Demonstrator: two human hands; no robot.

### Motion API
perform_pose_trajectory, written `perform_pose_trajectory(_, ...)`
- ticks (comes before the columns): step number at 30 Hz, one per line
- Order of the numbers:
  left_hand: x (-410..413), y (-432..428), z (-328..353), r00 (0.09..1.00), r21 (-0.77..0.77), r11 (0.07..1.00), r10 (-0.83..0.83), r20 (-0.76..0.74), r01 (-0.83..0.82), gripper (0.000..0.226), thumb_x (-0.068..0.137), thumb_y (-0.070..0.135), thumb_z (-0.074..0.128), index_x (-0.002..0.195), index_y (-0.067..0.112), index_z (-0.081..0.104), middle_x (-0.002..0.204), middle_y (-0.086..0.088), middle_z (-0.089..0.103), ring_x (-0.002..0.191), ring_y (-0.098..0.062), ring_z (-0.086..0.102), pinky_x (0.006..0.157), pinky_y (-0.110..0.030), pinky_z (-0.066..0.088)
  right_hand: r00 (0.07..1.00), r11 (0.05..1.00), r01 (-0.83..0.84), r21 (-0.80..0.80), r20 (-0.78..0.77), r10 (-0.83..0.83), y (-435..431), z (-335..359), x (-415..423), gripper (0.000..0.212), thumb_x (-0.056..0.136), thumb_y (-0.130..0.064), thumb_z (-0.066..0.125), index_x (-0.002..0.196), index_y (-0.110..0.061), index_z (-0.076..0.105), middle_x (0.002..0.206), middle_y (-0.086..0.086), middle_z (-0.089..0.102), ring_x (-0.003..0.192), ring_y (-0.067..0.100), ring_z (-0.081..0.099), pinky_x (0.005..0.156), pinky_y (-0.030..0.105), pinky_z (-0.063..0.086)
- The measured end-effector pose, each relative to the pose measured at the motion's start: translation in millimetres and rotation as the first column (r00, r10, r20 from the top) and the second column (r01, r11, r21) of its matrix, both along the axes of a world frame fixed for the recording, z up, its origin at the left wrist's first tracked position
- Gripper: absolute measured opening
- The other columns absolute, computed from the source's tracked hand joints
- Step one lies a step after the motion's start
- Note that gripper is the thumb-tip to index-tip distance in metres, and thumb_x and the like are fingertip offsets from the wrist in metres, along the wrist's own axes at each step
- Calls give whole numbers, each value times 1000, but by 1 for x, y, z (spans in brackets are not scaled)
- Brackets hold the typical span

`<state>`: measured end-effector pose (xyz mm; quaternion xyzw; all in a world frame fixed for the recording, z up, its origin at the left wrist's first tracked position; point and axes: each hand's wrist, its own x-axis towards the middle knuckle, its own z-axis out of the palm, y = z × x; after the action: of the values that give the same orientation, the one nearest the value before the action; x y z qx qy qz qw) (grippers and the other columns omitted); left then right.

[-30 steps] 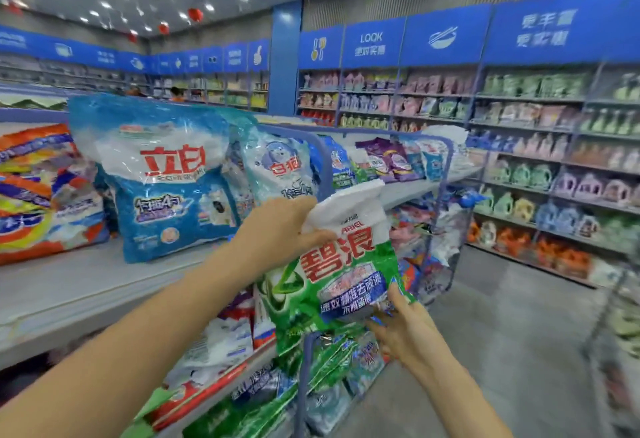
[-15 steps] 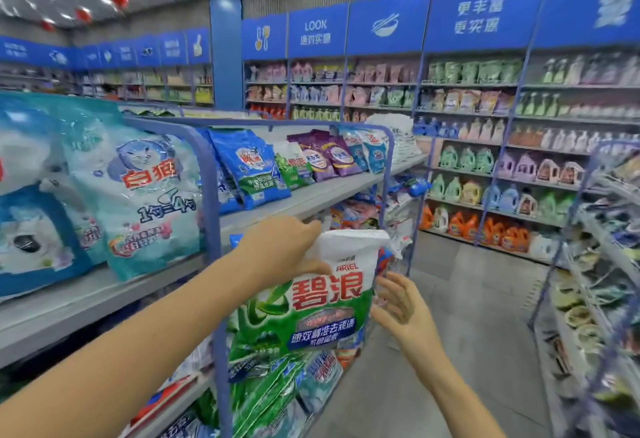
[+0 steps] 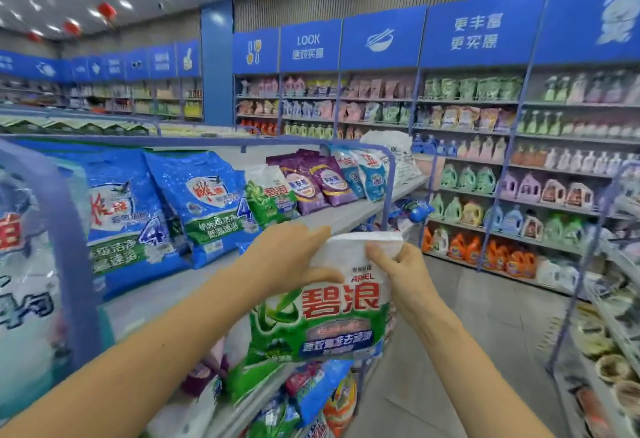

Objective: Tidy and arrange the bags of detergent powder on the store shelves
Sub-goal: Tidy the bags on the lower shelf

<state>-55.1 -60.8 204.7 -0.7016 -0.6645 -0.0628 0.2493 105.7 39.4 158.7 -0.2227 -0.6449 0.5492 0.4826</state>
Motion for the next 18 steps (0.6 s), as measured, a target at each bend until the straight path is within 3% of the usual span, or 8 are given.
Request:
perform_pose_trajectory(6,-42,77,0,949,243,970,-91,302,15,75,70,81,45,107,17,54,76,4,59,68,-18,56,58,-31,45,999,986,-51,161,26,47,72,54,-35,10,87,-15,63,85,-5,65,72,9,70,61,22,68,57,34,56)
perform_pose_trajectory(9,-60,104,-7,919,316,946,-61,388,-71,81,60,85,38,106,22,57,81,11,60,66,-6,53,56,-24,44,995,976,-95,198,31,90,119,70,-52,8,86,-15,63,81,-10,64,71,6,70,61,19,67,59,33,56)
perform_pose_trajectory(11,-71,120,-11,825,366,917,-81,560,-159,71,55,82,46,101,28,55,80,20,57,66,2,52,58,-17,41,991,972,-134,193,5,136,155,79,-66,9,86,-17,64,82,-9,63,70,6,70,62,19,67,62,35,57)
perform_pose_trajectory(13,-85,137,-13,663,380,889,-127,738,-254,63,50,74,61,97,33,54,85,22,59,72,-4,56,65,-19,42,982,968,-185,172,-17,190,192,87,-83,11,86,-19,64,85,-9,63,70,4,71,62,19,68,61,33,58)
perform_pose_trajectory(15,-94,153,-10,500,361,877,-169,849,-317,55,53,62,76,92,26,59,90,2,67,70,-19,65,66,-29,52,967,956,-247,158,-27,254,227,94,-101,11,86,-19,62,86,-8,64,69,3,72,61,17,69,58,29,58)
perform_pose_trajectory(18,-100,178,4,396,434,802,-272,877,-410,22,69,25,81,79,22,61,72,-7,62,47,-7,61,51,-14,48,937,930,-341,137,-30,348,276,101,-128,17,87,-22,61,92,-6,64,73,5,72,64,18,69,61,31,59)
